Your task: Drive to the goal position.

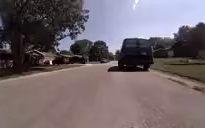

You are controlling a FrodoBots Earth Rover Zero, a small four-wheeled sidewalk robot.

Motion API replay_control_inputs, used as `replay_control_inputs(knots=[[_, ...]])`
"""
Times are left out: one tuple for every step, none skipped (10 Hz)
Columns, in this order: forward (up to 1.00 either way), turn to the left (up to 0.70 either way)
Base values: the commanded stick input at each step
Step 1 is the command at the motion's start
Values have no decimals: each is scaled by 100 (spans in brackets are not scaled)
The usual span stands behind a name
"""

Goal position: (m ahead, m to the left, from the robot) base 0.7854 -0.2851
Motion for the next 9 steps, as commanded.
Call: replay_control_inputs(knots=[[50, 0], [50, 0], [50, 0], [50, 0], [50, 0], [50, 0], [50, 0], [50, 0], [50, 0]])
